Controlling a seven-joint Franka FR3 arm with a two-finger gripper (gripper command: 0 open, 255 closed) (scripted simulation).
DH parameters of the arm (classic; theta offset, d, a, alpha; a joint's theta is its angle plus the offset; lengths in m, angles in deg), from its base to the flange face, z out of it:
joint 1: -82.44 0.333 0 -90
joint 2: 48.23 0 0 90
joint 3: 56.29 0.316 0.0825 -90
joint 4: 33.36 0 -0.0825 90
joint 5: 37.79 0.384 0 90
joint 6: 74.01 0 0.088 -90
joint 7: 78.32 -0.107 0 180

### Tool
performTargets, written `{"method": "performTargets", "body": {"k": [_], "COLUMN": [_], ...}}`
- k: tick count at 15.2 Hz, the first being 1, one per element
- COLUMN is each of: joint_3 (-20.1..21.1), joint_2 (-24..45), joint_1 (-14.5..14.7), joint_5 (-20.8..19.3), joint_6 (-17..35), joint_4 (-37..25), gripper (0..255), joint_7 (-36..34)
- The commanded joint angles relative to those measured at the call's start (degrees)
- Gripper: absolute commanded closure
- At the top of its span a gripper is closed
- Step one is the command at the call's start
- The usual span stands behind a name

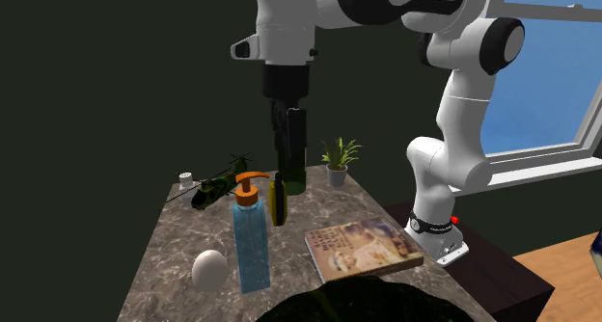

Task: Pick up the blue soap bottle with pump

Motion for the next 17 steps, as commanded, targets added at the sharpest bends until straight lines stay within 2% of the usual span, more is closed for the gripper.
{"method": "performTargets", "body": {"k": [1, 6, 13, 15, 16, 17], "joint_3": [0.8, 2.1, 1.94, 1.93, 1.93, 1.93], "joint_2": [5.34, 18.29, 16.5, 16.39, 16.5, 16.47], "joint_1": [0.45, 2.58, 2.23, 2.21, 2.21, 2.21], "joint_5": [-0.8, -3.23, -2.83, -2.81, -2.83, -2.82], "joint_6": [-1.33, -5.99, 0.2, 0.69, 0.66, 0.65], "joint_4": [-6.38, -23.24, -15.29, -14.7, -14.83, -14.81], "gripper": [0, 0, 0, 0, 255, 255], "joint_7": [-1.89, -6.0, -5.87, -5.87, -5.86, -5.86]}}
